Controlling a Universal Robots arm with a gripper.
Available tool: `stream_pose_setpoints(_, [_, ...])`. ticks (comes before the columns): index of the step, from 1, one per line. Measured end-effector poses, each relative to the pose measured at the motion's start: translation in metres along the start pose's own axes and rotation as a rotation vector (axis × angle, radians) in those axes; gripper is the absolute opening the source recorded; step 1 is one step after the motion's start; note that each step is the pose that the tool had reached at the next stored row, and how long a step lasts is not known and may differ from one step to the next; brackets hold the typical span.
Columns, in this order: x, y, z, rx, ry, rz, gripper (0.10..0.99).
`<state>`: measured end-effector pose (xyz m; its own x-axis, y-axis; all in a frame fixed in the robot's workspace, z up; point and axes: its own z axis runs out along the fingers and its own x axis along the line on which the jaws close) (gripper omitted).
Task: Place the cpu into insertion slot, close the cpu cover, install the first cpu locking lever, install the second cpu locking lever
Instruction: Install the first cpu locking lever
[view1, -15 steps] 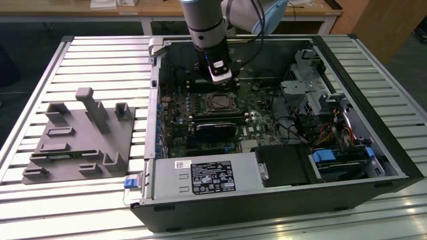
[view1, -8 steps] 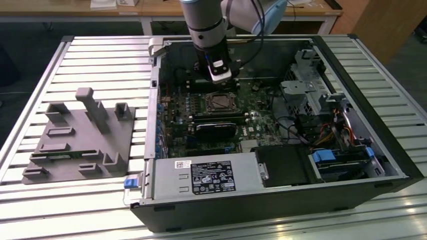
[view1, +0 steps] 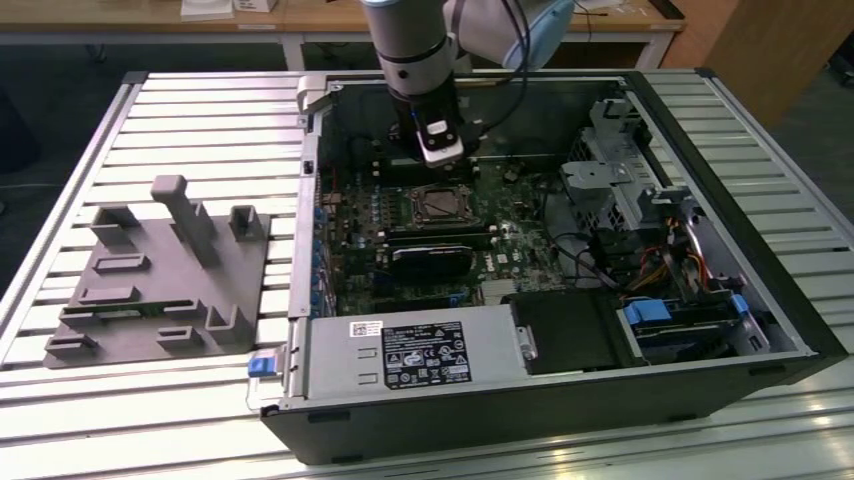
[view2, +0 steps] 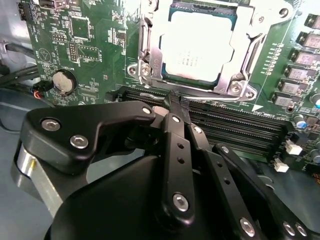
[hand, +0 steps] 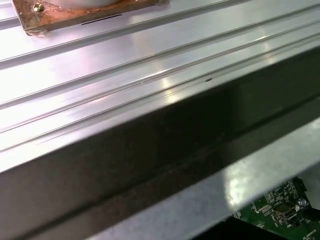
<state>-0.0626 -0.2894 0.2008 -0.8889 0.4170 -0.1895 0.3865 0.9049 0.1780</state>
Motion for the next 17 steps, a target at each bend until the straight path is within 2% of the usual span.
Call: stream_pose_setpoints(17, [-0.0012,-0.0034,0.0077,0.006,-0.0055,0.031,0.106])
